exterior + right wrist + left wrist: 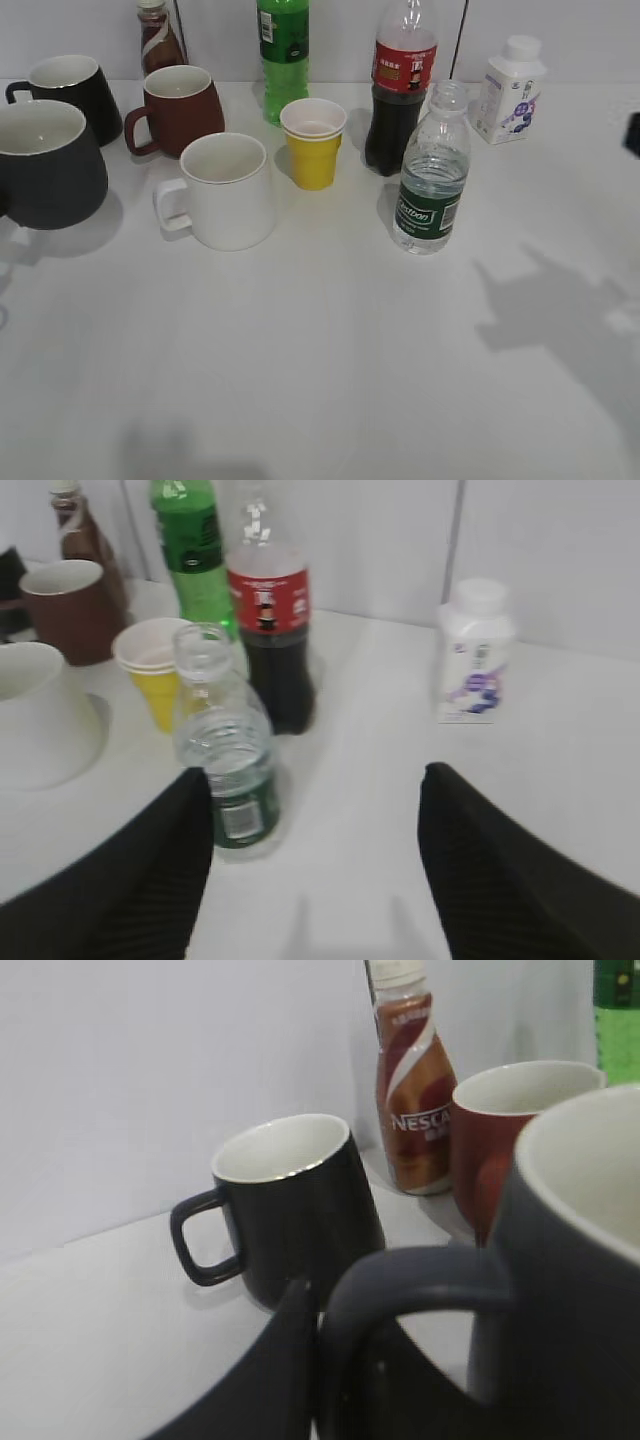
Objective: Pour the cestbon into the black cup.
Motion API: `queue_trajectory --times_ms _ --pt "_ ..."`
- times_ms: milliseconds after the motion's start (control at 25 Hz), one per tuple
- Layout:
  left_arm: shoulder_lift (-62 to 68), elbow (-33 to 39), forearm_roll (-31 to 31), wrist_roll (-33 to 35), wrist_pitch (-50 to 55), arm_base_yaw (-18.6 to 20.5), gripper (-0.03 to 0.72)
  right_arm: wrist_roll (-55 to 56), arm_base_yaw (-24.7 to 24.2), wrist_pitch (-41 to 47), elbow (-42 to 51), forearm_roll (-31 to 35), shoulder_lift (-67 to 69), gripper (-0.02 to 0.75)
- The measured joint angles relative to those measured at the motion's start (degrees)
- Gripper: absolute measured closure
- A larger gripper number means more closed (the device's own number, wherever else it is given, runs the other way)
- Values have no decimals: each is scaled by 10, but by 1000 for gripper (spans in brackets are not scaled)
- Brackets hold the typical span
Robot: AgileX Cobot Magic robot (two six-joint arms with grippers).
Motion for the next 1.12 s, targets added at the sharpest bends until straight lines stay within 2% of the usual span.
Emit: queue_trajectory --times_ms 120,240,320,480,600,640,720,840,880,920,1000,1120 --pt "0 4 2 0 1 0 648 -152 39 35 12 124 25 256" --pt "0 6 5 0 0 0 648 -197 82 75 22 150 79 256" --pt "0 6 8 0 0 0 648 -189 124 61 21 145 124 256" --pt "0 6 11 0 -1 0 648 -109 232 -89 0 90 235 256" --pt "-1 6 13 0 -5 0 648 -82 306 -265 -12 140 288 256" --pt "-3 6 13 0 -5 0 648 -64 322 -298 -12 141 297 256" --pt "-11 6 15 0 -5 0 648 65 348 -334 0 40 300 256" --pt "-20 6 16 0 -8 0 648 431 358 -415 43 -252 294 256" --pt "-23 6 17 0 -8 0 648 525 358 -462 63 -309 295 254" --pt "-25 7 17 0 -9 0 648 614 358 -500 82 -353 298 246" --pt "-29 6 17 0 -8 0 648 692 358 -560 107 -389 312 227" --pt "-33 6 19 -9 -10 0 648 684 358 -580 114 -413 347 199"
